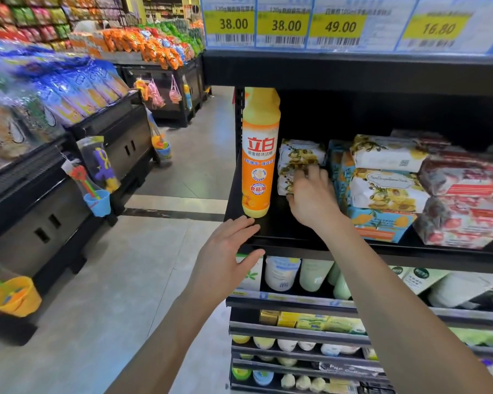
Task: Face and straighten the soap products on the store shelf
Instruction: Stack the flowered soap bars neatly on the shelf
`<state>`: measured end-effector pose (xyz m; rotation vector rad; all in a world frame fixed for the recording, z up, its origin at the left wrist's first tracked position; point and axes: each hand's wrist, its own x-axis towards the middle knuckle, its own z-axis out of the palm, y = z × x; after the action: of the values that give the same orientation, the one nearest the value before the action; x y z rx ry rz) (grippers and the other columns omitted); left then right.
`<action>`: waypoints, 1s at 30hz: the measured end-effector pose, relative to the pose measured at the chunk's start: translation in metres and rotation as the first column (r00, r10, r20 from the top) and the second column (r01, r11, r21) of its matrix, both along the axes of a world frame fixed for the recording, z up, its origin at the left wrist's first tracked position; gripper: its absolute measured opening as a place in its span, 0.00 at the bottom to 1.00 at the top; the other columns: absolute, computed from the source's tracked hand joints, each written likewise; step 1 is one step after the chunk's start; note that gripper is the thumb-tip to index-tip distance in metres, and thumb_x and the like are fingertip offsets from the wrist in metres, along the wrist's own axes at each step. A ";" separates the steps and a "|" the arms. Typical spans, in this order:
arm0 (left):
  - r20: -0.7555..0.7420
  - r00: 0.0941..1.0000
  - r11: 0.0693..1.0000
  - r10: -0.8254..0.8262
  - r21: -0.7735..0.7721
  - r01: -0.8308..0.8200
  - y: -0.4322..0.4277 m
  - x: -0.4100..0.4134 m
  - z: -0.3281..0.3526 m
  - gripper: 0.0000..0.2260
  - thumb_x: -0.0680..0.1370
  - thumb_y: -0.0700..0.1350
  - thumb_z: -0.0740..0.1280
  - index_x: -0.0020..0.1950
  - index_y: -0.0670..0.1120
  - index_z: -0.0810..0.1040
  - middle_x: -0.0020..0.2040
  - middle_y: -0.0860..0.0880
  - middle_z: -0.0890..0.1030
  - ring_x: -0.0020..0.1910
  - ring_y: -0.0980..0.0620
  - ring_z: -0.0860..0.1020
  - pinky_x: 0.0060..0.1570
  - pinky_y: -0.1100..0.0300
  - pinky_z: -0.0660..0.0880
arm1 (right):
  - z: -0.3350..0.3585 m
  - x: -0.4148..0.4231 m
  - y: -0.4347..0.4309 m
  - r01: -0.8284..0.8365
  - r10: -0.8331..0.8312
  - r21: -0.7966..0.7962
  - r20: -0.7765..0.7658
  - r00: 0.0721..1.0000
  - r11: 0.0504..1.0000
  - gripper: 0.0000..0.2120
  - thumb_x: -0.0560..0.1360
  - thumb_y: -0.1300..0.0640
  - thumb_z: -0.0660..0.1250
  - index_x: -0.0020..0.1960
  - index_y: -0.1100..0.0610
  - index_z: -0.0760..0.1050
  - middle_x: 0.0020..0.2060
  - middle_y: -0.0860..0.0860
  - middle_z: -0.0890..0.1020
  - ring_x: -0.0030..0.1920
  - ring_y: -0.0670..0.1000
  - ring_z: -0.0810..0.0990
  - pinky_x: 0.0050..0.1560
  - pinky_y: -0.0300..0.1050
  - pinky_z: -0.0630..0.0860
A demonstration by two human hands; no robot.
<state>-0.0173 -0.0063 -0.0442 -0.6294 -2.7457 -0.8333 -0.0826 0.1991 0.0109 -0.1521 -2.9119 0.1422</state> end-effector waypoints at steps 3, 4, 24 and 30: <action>0.005 1.000 1.000 0.009 0.006 -0.009 0.001 0.001 0.001 0.24 0.80 0.55 0.69 0.76 0.55 0.72 0.77 0.57 0.69 0.78 0.54 0.64 0.71 0.63 0.55 | 0.001 -0.003 0.001 0.019 -0.017 -0.089 0.022 1.000 0.996 0.29 0.77 0.63 0.68 0.75 0.63 0.62 0.71 0.65 0.65 0.72 0.65 0.63 0.72 0.56 0.64; 0.008 1.000 1.000 0.008 0.011 -0.008 0.002 0.001 0.001 0.24 0.80 0.55 0.69 0.76 0.56 0.72 0.77 0.57 0.69 0.79 0.54 0.63 0.71 0.63 0.54 | 0.000 -0.003 0.000 0.025 -0.024 -0.125 0.011 1.000 0.992 0.29 0.77 0.65 0.69 0.75 0.63 0.62 0.70 0.65 0.65 0.72 0.65 0.64 0.71 0.56 0.64; -0.082 0.997 0.995 0.006 0.105 0.002 0.005 0.005 -0.005 0.22 0.77 0.50 0.74 0.71 0.50 0.78 0.73 0.51 0.75 0.74 0.50 0.69 0.72 0.57 0.53 | -0.013 0.072 -0.017 0.069 -0.116 -0.266 -0.162 0.980 0.962 0.31 0.77 0.48 0.73 0.72 0.63 0.68 0.62 0.60 0.74 0.62 0.62 0.75 0.60 0.52 0.73; -0.153 0.988 0.989 0.005 0.145 0.018 0.006 0.006 -0.007 0.22 0.76 0.47 0.76 0.69 0.47 0.80 0.71 0.48 0.78 0.70 0.61 0.65 0.72 0.52 0.56 | -0.021 0.099 -0.027 0.041 -0.113 -0.358 -0.182 0.977 0.933 0.36 0.78 0.47 0.72 0.78 0.62 0.64 0.69 0.59 0.72 0.68 0.60 0.72 0.66 0.49 0.70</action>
<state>-0.0116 -0.0004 -0.0509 -0.6450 -2.5198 -0.9361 0.0169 0.1721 -0.0096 -0.2927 -2.6482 0.6300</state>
